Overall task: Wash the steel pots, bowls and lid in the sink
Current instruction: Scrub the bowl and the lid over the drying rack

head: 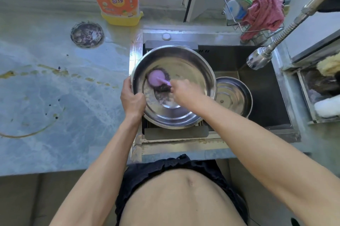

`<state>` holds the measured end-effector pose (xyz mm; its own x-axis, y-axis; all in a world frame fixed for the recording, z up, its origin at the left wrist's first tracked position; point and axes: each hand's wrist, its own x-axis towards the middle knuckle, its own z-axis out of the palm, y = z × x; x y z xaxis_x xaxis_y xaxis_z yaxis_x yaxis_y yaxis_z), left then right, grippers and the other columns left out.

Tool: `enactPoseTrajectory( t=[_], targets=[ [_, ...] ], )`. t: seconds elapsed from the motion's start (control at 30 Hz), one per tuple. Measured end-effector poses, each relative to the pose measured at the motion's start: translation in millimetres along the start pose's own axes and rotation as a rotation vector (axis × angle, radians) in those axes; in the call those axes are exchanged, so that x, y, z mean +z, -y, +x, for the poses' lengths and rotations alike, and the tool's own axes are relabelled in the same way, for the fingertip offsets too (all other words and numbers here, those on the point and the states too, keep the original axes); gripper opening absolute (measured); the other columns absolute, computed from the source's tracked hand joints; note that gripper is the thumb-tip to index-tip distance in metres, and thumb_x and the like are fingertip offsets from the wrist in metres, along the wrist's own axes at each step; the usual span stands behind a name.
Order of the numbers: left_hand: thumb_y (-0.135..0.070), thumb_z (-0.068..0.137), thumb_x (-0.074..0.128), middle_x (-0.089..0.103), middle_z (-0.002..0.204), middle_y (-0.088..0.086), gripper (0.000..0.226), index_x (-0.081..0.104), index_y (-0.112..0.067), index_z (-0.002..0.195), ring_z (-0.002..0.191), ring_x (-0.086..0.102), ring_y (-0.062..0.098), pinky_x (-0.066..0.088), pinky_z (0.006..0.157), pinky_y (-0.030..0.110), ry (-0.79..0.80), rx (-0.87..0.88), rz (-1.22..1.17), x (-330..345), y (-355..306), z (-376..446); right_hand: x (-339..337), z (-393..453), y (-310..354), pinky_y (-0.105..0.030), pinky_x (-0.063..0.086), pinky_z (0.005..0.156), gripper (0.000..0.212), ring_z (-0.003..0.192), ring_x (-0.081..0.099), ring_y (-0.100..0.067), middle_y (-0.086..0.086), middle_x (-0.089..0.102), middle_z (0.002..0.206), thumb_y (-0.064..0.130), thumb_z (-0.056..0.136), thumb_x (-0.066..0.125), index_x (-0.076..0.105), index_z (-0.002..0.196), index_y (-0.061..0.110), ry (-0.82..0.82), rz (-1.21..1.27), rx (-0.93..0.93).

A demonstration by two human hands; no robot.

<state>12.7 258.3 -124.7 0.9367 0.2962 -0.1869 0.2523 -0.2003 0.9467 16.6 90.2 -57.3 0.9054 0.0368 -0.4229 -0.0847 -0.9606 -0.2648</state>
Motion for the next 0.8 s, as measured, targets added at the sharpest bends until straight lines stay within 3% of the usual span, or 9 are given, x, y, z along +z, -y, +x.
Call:
enactPoseTrajectory(
  t=[0.07,0.2,0.33,0.43,0.5,0.57,0.63,0.73,0.8],
  targets=[
    [0.018,0.073,0.041,0.065,0.103,-0.002,0.061,0.062,-0.011,0.123,0.088,0.062,0.009,0.050,0.076,0.010,-0.003,0.007,-0.021,-0.5,1.6,-2.2,12.0,-14.1,1.6,-0.033,0.036,0.064,0.020,0.084,0.056,-0.029,-0.007,0.059,0.098,0.029,0.101,0.044,0.059,0.113,0.022,0.100,-0.028,-0.087],
    [0.016,0.074,0.042,0.066,0.099,-0.010,0.060,0.062,-0.018,0.120,0.087,0.062,-0.002,0.050,0.078,0.012,-0.010,-0.008,-0.020,-0.7,3.0,-3.5,6.2,-5.4,-29.4,-0.035,0.035,0.071,0.029,0.097,0.057,-0.034,-0.012,0.060,0.115,0.024,0.102,0.038,0.055,0.126,0.021,-0.093,0.024,0.224],
    [0.015,0.077,0.048,0.066,0.101,-0.009,0.058,0.062,-0.016,0.124,0.085,0.061,-0.006,0.051,0.077,0.013,-0.005,-0.013,-0.012,-2.0,2.3,-4.3,27.2,-40.3,-4.1,-0.033,0.033,0.071,0.028,0.104,0.060,-0.035,-0.013,0.061,0.116,0.027,0.104,0.037,0.054,0.125,0.019,0.056,-0.093,0.008],
    [0.015,0.078,0.047,0.065,0.101,-0.013,0.059,0.060,-0.021,0.123,0.089,0.061,-0.005,0.048,0.077,0.008,0.002,-0.008,-0.007,-2.4,-0.1,-2.4,10.1,-30.9,-21.8,-0.034,0.036,0.070,0.030,0.103,0.062,-0.036,-0.012,0.063,0.114,0.018,0.100,0.040,0.055,0.126,0.016,-0.061,-0.123,0.202],
    [0.015,0.078,0.046,0.065,0.103,-0.012,0.060,0.060,-0.023,0.123,0.092,0.062,0.000,0.048,0.078,0.008,-0.001,-0.018,-0.008,-2.6,0.6,-5.1,8.2,-31.3,-24.7,-0.035,0.036,0.067,0.033,0.096,0.061,-0.036,-0.014,0.062,0.107,0.010,0.096,0.039,0.052,0.126,0.014,-0.060,-0.058,0.213],
    [0.015,0.078,0.046,0.066,0.104,-0.010,0.061,0.060,-0.021,0.124,0.092,0.062,0.001,0.049,0.077,0.009,0.010,-0.017,-0.006,-3.2,2.1,-6.1,10.9,-37.6,-21.9,-0.033,0.036,0.058,0.029,0.081,0.058,-0.032,-0.008,0.059,0.092,0.012,0.094,0.041,0.057,0.117,0.019,0.108,0.067,0.083],
    [0.014,0.078,0.046,0.066,0.105,-0.008,0.061,0.060,-0.020,0.126,0.091,0.062,0.001,0.049,0.076,0.010,0.027,-0.020,0.004,-3.8,2.2,-5.5,5.8,-37.4,-28.5,-0.030,0.038,0.053,0.025,0.069,0.058,-0.025,-0.002,0.061,0.081,0.018,0.095,0.045,0.064,0.106,0.029,0.202,0.227,0.100],
    [0.014,0.076,0.043,0.065,0.106,-0.007,0.063,0.059,-0.019,0.126,0.090,0.061,0.001,0.050,0.078,0.012,0.027,-0.024,0.019,-4.4,0.8,-4.4,6.2,-23.4,-36.5,-0.032,0.042,0.062,0.027,0.077,0.061,-0.028,-0.004,0.061,0.088,0.020,0.099,0.041,0.064,0.112,0.023,-0.043,0.320,0.266],
    [0.015,0.075,0.042,0.065,0.105,-0.004,0.061,0.060,-0.016,0.124,0.089,0.061,0.005,0.049,0.077,0.012,0.020,-0.021,0.021,-4.5,1.4,-4.0,8.6,-20.4,-27.3,-0.030,0.039,0.058,0.026,0.070,0.057,-0.025,-0.004,0.059,0.079,0.023,0.100,0.042,0.067,0.106,0.018,0.054,0.366,0.208]
  ],
)
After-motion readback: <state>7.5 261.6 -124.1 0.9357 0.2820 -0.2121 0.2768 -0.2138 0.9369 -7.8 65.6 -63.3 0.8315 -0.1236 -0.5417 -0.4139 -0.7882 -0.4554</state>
